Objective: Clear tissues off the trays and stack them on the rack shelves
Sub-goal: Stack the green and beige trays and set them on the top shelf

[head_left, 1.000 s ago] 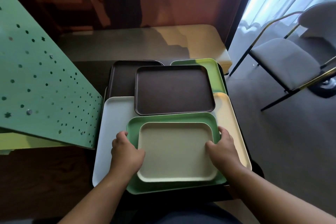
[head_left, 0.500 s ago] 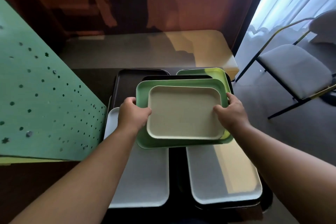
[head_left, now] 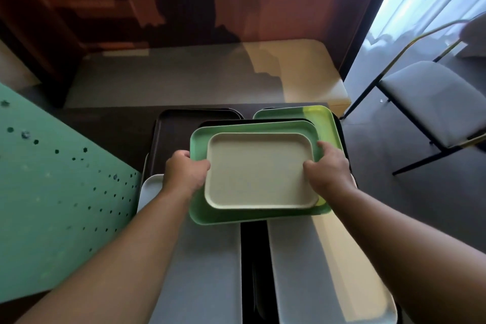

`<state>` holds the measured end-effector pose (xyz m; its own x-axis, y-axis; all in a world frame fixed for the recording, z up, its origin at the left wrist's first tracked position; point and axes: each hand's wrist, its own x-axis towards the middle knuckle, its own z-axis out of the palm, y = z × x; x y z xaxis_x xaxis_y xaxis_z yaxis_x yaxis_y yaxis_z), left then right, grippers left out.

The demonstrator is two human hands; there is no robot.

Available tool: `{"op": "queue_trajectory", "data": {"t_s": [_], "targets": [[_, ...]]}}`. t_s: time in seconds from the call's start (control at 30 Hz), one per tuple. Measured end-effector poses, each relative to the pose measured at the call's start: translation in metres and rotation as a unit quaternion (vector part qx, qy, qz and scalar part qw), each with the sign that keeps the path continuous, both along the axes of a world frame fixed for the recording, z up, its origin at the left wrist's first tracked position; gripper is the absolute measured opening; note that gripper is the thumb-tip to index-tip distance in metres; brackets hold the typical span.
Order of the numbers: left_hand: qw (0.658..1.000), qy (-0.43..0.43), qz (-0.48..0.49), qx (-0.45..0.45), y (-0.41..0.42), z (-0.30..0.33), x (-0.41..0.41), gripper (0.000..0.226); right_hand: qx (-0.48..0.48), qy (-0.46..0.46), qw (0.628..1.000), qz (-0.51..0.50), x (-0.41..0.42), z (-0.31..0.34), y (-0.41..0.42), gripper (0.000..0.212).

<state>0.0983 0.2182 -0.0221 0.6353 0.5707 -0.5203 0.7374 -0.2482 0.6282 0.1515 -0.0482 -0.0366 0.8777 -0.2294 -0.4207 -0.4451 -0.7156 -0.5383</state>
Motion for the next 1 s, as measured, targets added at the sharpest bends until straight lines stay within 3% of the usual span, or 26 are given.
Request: {"op": "queue_trajectory", "data": {"t_s": [0.07, 0.13, 0.2, 0.33, 0.6, 0.83, 1.0], "targets": [[1.000, -0.001, -0.014, 0.002, 0.003, -0.006, 0.002, 0.012, -0.004, -0.012, 1.000, 0.003, -0.001, -0.005, 0.002, 0.069], [1.000, -0.003, -0.029, -0.005, 0.008, -0.017, 0.005, 0.046, -0.012, -0.019, 1.000, -0.002, -0.001, -0.007, 0.003, 0.069], [0.999, -0.008, -0.039, -0.008, 0.011, -0.022, 0.007, 0.066, -0.033, -0.020, 0.999, -0.004, -0.001, -0.008, 0.006, 0.069], [0.998, -0.012, -0.061, -0.022, 0.002, -0.004, 0.006, 0.069, 0.026, -0.031, 0.999, -0.018, -0.003, -0.006, 0.012, 0.071], [0.995, -0.015, -0.087, -0.039, 0.002, -0.010, 0.009, 0.111, 0.050, -0.030, 0.998, -0.030, 0.001, -0.008, 0.003, 0.068], [0.997, 0.014, -0.078, -0.018, -0.002, -0.012, 0.011, 0.094, 0.047, -0.006, 0.999, 0.001, 0.004, -0.012, 0.002, 0.066], [0.995, -0.026, 0.002, -0.099, 0.008, -0.017, 0.015, 0.112, 0.082, 0.020, 0.996, -0.017, 0.007, -0.011, 0.008, 0.070]]}}
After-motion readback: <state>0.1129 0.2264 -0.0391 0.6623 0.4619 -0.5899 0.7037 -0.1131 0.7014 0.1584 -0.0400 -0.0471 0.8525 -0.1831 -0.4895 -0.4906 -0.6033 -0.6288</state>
